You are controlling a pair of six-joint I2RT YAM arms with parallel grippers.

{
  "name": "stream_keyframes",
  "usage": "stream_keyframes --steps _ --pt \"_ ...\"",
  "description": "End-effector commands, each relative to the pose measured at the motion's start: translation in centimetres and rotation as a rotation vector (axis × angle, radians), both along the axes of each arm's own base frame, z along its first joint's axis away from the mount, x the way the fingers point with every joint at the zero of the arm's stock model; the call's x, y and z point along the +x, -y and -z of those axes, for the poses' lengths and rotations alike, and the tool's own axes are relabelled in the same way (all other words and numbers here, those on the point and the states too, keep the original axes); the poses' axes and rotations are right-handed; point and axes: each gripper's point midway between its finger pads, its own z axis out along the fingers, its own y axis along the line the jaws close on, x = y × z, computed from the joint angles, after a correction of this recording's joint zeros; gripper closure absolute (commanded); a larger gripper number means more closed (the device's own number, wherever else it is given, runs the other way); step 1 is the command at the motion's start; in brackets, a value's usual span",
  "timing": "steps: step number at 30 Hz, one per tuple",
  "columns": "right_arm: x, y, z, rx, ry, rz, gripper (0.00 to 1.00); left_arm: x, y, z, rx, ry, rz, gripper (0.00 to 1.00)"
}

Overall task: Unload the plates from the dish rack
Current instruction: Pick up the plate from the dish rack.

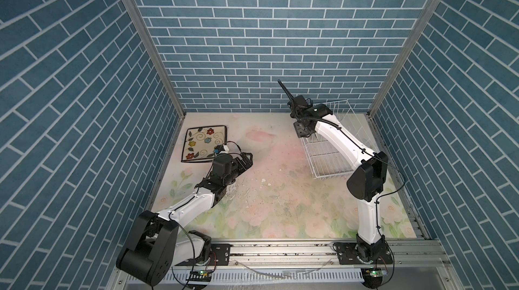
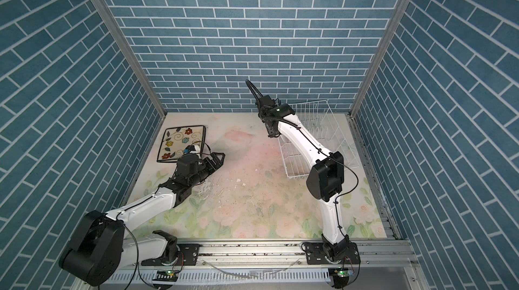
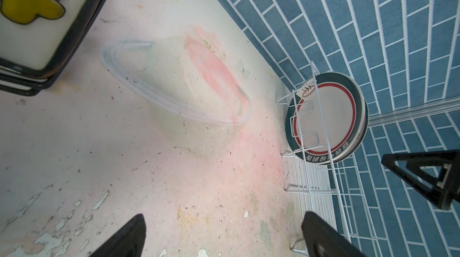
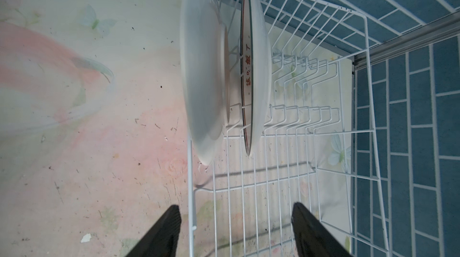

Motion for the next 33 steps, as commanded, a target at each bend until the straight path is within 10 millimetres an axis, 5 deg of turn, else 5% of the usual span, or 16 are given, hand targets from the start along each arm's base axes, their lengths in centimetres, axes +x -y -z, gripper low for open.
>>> stream_keyframes --steps 1,12,33 --pt "0.0 0.1 0.0 -0.089 -0.019 -0.011 0.3 -0.1 0.4 0.4 -0.019 0.002 0.008 0.0" --pt "2.3 -1.6 1.3 -0.134 0.01 -0.034 0.42 -0.5 0.7 2.4 -0.04 -0.039 0.016 0.0" --pt "5.9 -1.7 3.1 -0.216 0.078 -0.036 0.63 -1.0 0.5 1.5 -0.04 -0.031 0.016 0.0"
